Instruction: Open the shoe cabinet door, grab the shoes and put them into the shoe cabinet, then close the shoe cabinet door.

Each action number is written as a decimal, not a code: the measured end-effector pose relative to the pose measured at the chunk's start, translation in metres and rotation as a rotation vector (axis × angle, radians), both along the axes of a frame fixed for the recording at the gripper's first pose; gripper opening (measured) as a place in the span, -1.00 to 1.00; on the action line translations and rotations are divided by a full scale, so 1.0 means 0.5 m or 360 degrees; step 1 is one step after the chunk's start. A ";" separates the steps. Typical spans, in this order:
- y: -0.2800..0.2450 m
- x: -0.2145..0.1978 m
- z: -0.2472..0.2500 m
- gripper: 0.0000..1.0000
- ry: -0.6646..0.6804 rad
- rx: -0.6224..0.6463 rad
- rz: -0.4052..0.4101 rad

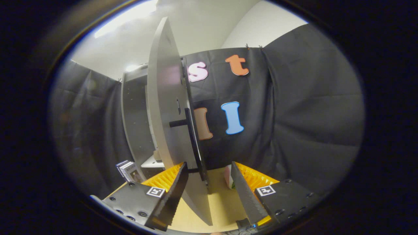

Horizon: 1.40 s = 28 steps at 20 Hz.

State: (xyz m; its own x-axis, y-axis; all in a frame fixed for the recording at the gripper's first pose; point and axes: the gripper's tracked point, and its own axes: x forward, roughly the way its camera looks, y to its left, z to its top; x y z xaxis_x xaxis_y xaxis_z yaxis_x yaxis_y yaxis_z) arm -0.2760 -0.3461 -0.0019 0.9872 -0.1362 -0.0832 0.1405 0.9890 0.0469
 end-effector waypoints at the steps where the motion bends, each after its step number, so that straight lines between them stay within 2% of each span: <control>1: 0.016 0.004 -0.004 0.73 0.0005 0.0001 0.0030; 16: 0.182 0.057 -0.039 0.73 0.0047 0.0101 0.0386; 28: 0.289 0.128 -0.071 0.73 0.0108 0.0180 0.0571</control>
